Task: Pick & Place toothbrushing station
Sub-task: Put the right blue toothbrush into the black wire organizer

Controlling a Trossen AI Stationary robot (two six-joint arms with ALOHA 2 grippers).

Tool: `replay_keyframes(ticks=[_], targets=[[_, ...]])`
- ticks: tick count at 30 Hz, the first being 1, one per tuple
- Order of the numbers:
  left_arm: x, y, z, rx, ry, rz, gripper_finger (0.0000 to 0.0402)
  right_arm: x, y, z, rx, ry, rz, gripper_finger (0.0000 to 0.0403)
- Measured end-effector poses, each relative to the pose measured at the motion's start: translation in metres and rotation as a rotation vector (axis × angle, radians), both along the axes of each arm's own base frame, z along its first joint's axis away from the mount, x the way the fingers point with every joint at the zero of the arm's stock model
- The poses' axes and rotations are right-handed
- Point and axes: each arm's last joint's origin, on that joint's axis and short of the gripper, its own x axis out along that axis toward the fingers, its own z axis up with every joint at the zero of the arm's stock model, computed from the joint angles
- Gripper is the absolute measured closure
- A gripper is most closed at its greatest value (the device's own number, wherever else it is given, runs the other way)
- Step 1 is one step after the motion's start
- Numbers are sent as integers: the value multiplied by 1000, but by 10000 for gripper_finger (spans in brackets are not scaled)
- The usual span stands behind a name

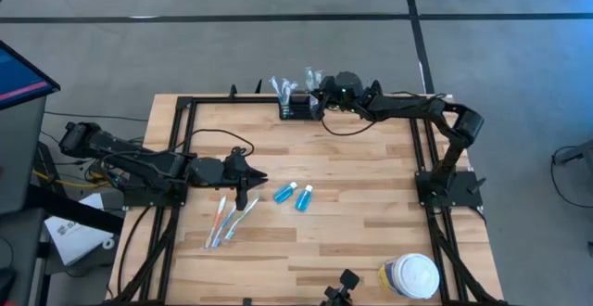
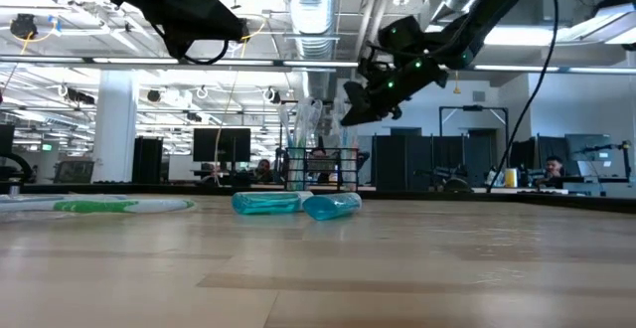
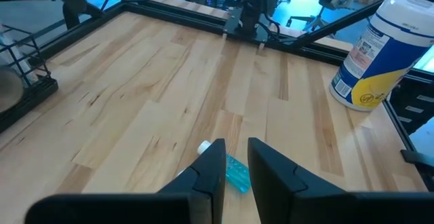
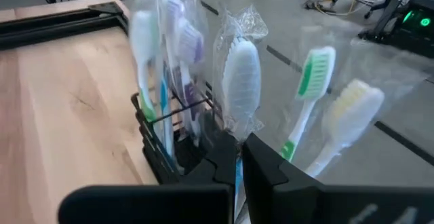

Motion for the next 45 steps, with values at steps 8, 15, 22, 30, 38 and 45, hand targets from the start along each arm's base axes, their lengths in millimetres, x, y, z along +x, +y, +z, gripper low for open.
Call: replay_keyframes(ticks=[8,15,22,30,38,45], targets=[[0,0,0,-2,-5,-2,344,0,-5,-6,8,-6,-15,403],[0,0,1,-2,-6,-2,344,-2,-7,-8,40,-4,-29,395],[0,0,1,-2,-6,0,344,-2,-7,-8,52,-3,-37,362],[0,0,1,-1,-6,2,344,-2,-7,-8,57,-6,-40,352],[0,0,1,-1,-6,2,344,-3,-6,-10,63,9,-38,351],[0,0,1,-1,-6,1,344,-3,-5,-10,71,14,-12,314]])
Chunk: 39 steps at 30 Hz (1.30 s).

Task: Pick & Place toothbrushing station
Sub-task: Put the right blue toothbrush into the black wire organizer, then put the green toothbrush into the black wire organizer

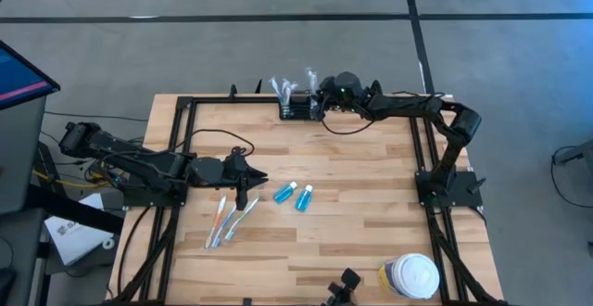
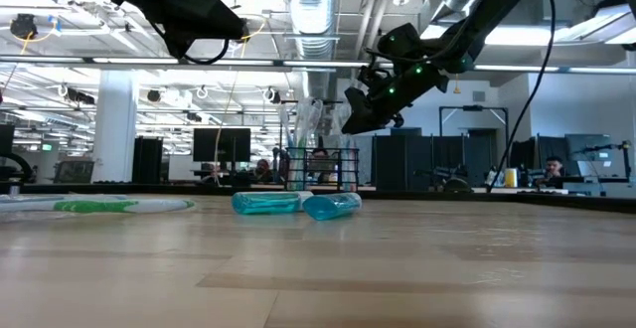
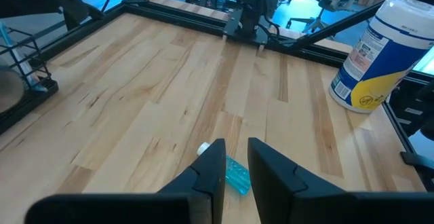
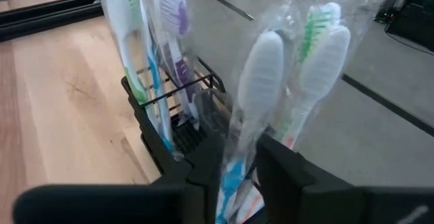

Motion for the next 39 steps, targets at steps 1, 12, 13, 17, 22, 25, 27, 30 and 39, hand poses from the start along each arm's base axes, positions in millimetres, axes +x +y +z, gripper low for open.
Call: replay_keyframes(ticks=[1,12,13,17,22,25,27,30,39], targets=[[0,0,0,0,0,0,344,0,0,0,0,0,0,304],[0,0,0,0,0,0,344,-6,1,19,-65,-13,-51,237],[0,0,0,0,0,0,344,-7,2,22,-72,-20,-50,237],[0,0,0,0,0,0,344,-11,5,34,-91,-43,-49,241],[0,0,0,0,0,-1,344,-14,13,47,-96,-46,-35,246],[0,0,0,0,0,-1,344,-15,22,54,-92,-40,-16,248],[0,0,0,-1,1,-2,344,-16,30,60,-87,-34,1,249],[0,0,0,-13,2,-6,344,-17,42,64,-85,-3,39,251],[-3,-9,-4,-174,32,-39,344,-12,84,70,-58,80,165,261]])
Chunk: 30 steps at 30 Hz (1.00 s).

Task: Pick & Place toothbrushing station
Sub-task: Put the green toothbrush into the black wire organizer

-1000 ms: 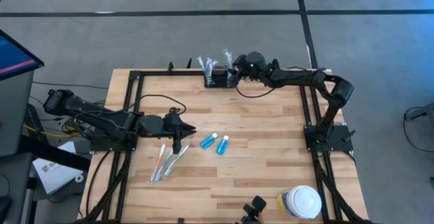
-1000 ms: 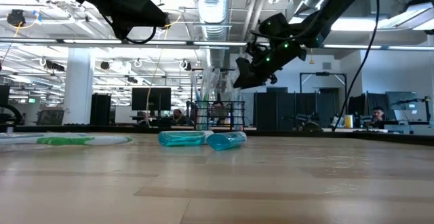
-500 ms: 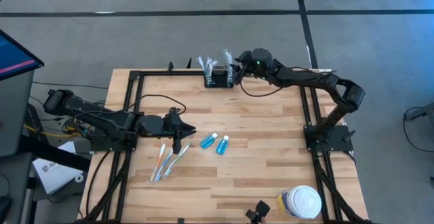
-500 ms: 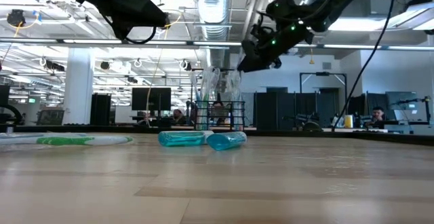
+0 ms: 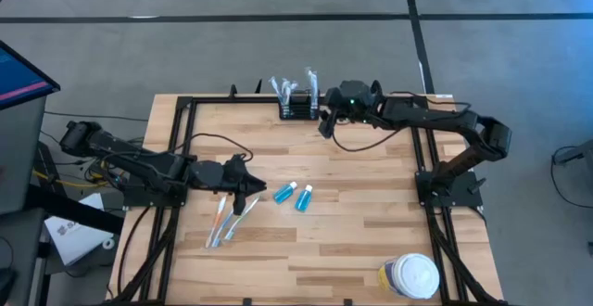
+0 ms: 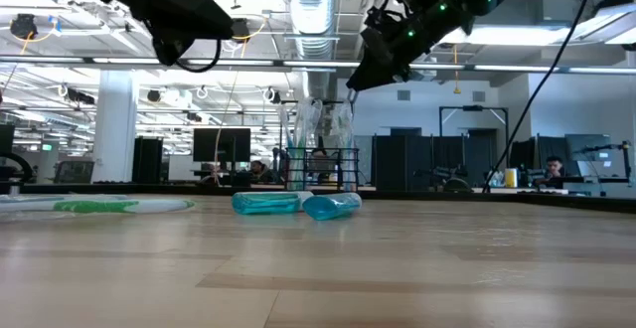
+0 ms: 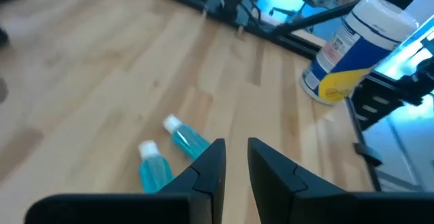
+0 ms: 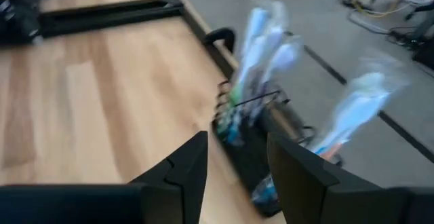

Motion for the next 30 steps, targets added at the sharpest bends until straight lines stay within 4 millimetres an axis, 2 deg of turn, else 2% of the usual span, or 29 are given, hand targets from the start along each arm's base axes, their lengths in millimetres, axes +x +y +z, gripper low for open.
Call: replay_keyframes(ticks=[19,24,30], targets=[[-27,-34,-23,-401,273,100,344,12,50,-12,19,129,138,280],[-32,-41,-38,-530,444,158,344,14,61,-13,10,146,157,280],[-26,-49,-56,-611,587,172,344,16,70,-13,-18,162,152,280]])
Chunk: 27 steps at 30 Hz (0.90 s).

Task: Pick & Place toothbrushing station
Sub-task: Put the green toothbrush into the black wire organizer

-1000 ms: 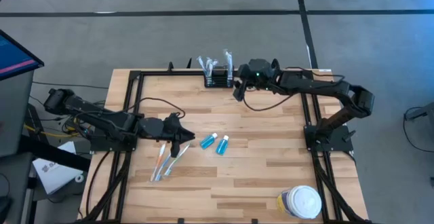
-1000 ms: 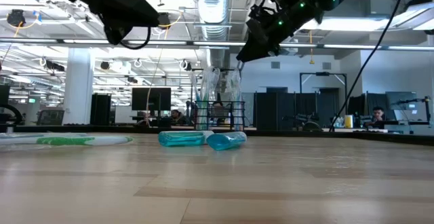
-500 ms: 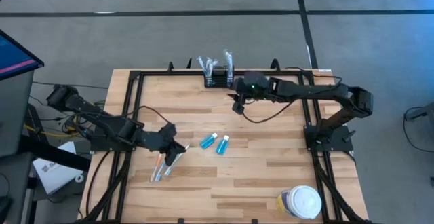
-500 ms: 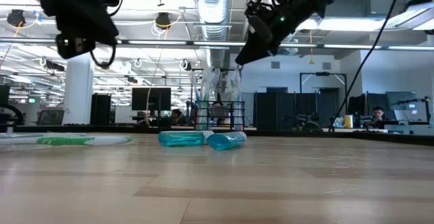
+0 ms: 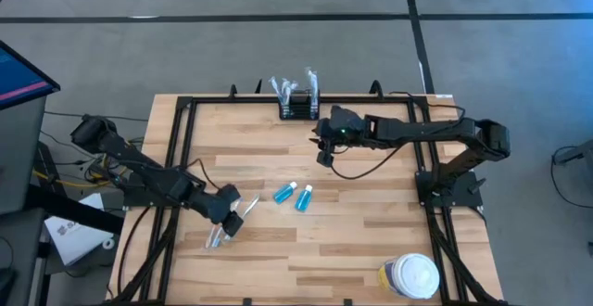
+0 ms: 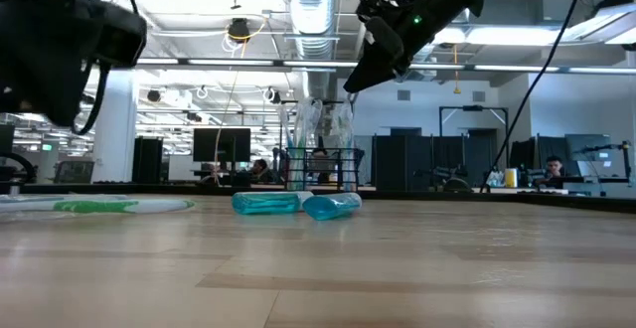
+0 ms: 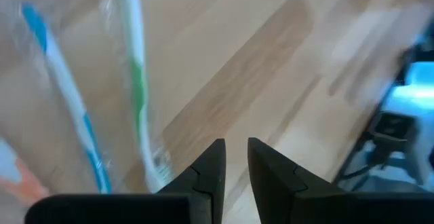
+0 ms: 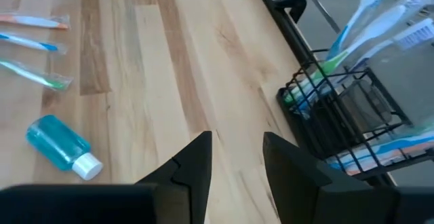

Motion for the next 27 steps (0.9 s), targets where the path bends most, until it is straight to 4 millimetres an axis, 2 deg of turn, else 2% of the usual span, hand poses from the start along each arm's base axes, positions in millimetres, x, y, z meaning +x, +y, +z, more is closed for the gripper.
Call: replay_keyframes(ticks=[10,16,21,27], targets=[[6,-7,-23,-65,172,-7,345,0,2,-1,-10,14,17,280],[8,-6,-35,-93,256,-2,372,0,2,-1,-24,19,27,280],[10,-4,-35,-121,271,2,392,0,2,-1,-30,21,32,280],[9,-3,-32,-126,261,4,381,0,2,-1,-37,24,38,280]])
